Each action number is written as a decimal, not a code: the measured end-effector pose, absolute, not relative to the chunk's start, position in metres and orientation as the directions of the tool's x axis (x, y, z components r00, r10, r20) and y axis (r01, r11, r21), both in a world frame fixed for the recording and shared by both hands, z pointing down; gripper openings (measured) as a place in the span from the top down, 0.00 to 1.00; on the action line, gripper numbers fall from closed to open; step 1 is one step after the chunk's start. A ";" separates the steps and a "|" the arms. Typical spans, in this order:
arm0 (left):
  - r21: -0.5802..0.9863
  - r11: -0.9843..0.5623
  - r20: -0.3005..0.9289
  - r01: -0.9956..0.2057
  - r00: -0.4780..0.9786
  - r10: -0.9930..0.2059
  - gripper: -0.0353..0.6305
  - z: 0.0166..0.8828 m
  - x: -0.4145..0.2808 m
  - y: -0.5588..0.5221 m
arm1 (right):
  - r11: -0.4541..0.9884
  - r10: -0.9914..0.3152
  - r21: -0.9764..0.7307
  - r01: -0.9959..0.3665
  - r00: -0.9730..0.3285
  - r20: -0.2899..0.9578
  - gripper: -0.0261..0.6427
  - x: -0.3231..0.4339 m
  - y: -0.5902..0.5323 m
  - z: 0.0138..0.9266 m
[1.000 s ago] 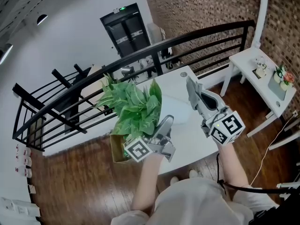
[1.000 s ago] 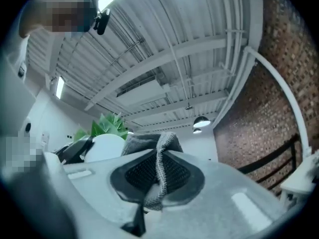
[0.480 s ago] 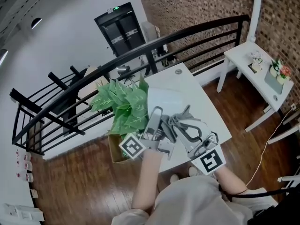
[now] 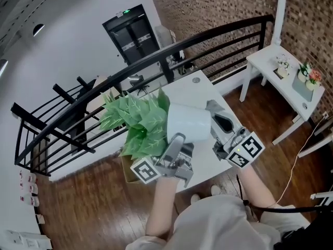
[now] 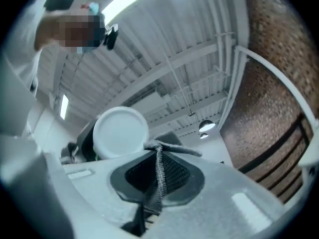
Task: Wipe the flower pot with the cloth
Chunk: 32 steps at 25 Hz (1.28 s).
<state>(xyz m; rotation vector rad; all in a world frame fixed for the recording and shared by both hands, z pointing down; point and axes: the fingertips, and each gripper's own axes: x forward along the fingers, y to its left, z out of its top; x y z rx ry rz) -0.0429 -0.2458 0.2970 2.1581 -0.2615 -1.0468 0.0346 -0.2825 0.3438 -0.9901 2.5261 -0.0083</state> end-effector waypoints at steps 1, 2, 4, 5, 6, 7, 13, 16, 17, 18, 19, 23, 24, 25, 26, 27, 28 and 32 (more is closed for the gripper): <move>0.677 -0.728 -0.600 0.103 0.651 -0.465 0.15 0.298 -0.044 -0.246 | 0.766 -0.633 -0.234 -0.599 -0.637 -0.440 0.94 0.044 -0.284 0.336; 0.678 -0.730 -0.596 0.091 0.649 -0.473 0.15 0.299 -0.045 -0.248 | 0.780 -0.618 -0.287 -0.556 -0.614 -0.491 0.94 0.054 -0.285 0.329; 0.679 -0.728 -0.601 0.090 0.637 -0.482 0.15 0.302 -0.046 -0.251 | 0.786 -0.610 -0.325 -0.526 -0.575 -0.545 0.94 0.072 -0.284 0.321; 0.680 -0.727 -0.606 0.094 0.630 -0.486 0.15 0.303 -0.047 -0.253 | 0.783 -0.614 -0.333 -0.526 -0.565 -0.551 0.94 0.077 -0.284 0.320; 0.680 -0.727 -0.610 0.096 0.625 -0.488 0.15 0.304 -0.047 -0.255 | 0.783 -0.615 -0.344 -0.519 -0.562 -0.553 0.94 0.079 -0.284 0.320; 0.680 -0.727 -0.612 0.095 0.621 -0.490 0.15 0.304 -0.048 -0.256 | 0.790 -0.608 -0.354 -0.501 -0.565 -0.557 0.94 0.075 -0.283 0.320; 0.730 -0.683 -0.552 0.015 0.602 -0.577 0.15 0.324 -0.057 -0.268 | 0.850 -0.527 -0.319 -0.419 -0.677 -0.514 0.94 0.026 -0.258 0.331; 0.755 -0.656 -0.520 -0.015 0.596 -0.612 0.15 0.339 -0.067 -0.275 | 0.882 -0.465 -0.320 -0.346 -0.752 -0.468 0.94 0.015 -0.247 0.348; 0.759 -0.651 -0.518 -0.013 0.594 -0.616 0.15 0.342 -0.069 -0.277 | 0.892 -0.442 -0.320 -0.320 -0.770 -0.460 0.94 0.013 -0.244 0.353; 0.763 -0.646 -0.516 -0.009 0.593 -0.618 0.15 0.344 -0.071 -0.279 | 0.899 -0.421 -0.321 -0.296 -0.783 -0.457 0.94 0.012 -0.242 0.356; 0.768 -0.641 -0.513 -0.006 0.592 -0.621 0.15 0.347 -0.071 -0.281 | 0.906 -0.403 -0.323 -0.274 -0.793 -0.457 0.94 0.011 -0.239 0.359; 0.785 -0.619 -0.485 -0.013 0.608 -0.628 0.15 0.361 -0.074 -0.286 | 0.928 -0.332 -0.318 -0.193 -0.815 -0.475 0.94 0.005 -0.221 0.368; 0.788 -0.615 -0.472 -0.027 0.616 -0.631 0.15 0.366 -0.075 -0.287 | 0.935 -0.311 -0.309 -0.173 -0.819 -0.482 0.94 0.003 -0.215 0.369; 0.790 -0.611 -0.454 -0.048 0.624 -0.636 0.15 0.372 -0.075 -0.290 | 0.941 -0.292 -0.302 -0.154 -0.820 -0.493 0.94 0.003 -0.211 0.370; 0.793 -0.605 -0.431 -0.076 0.632 -0.644 0.15 0.381 -0.076 -0.294 | 0.945 -0.277 -0.298 -0.136 -0.817 -0.505 0.94 0.005 -0.207 0.371; 0.796 -0.595 -0.402 -0.109 0.639 -0.656 0.15 0.392 -0.077 -0.298 | 0.946 -0.270 -0.298 -0.124 -0.812 -0.517 0.94 0.008 -0.204 0.373; 0.804 -0.577 -0.370 -0.144 0.640 -0.674 0.15 0.405 -0.080 -0.303 | 0.945 -0.270 -0.303 -0.119 -0.807 -0.525 0.94 0.011 -0.202 0.376; 0.836 -0.454 -0.207 -0.309 0.589 -0.781 0.15 0.477 -0.104 -0.330 | 0.904 -0.366 -0.388 -0.181 -0.798 -0.479 0.94 0.025 -0.206 0.406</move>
